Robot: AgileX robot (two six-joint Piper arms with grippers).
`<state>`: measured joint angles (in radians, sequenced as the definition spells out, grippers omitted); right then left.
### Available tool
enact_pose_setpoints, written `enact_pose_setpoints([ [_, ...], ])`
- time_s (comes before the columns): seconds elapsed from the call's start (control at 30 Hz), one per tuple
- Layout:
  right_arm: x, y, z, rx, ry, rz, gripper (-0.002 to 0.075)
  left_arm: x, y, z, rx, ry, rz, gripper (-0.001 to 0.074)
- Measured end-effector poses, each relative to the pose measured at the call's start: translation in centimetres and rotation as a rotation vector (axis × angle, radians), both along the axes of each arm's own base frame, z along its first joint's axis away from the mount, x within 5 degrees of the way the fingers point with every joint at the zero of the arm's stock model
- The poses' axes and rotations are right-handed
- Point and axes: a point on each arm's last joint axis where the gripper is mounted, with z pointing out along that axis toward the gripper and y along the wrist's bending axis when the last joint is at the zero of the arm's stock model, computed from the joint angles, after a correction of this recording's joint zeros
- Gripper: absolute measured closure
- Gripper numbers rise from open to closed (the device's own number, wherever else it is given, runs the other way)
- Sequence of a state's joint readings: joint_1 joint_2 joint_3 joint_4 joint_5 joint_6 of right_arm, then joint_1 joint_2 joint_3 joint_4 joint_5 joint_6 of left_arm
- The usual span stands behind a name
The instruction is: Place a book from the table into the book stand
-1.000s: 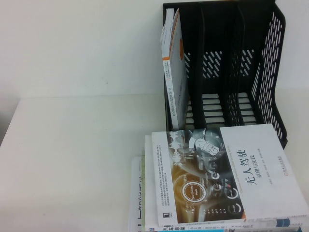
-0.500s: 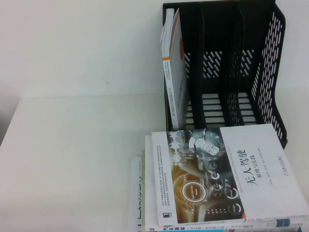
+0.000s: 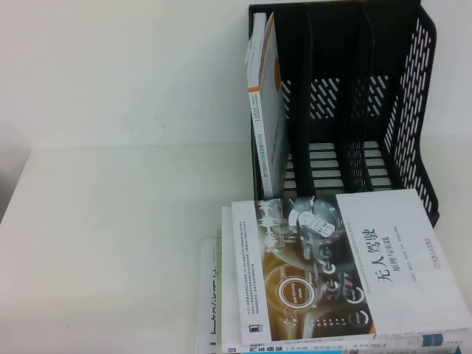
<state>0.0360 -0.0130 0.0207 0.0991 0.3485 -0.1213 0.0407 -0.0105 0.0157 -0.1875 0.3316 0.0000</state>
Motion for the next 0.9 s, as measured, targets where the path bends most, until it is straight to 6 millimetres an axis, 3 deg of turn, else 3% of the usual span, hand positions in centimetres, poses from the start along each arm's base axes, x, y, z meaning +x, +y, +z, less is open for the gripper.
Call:
enact_pose_setpoints([
  [0.17, 0.3, -0.1, 0.6, 0.004, -0.087, -0.011, 0.0721, 0.2, 0.1, 0.5, 0.002, -0.075, 0.014, 0.0737],
  [0.37, 0.4, -0.5, 4.3, 0.022, -0.501, -0.058, 0.0721, 0.3, 0.7, 3.7, -0.012, -0.427, 0.08, 0.0737],
  [0.6, -0.9, -1.0, 7.8, 0.064, -0.909, -0.103, 0.0721, -0.8, 1.3, 6.6, -0.008, -0.77, 0.147, 0.0737],
  [0.9, -1.4, -1.5, 8.4, 0.158, -1.002, -0.143, 0.0721, -1.6, 1.6, 7.8, -0.013, -0.932, 0.183, 0.0737],
])
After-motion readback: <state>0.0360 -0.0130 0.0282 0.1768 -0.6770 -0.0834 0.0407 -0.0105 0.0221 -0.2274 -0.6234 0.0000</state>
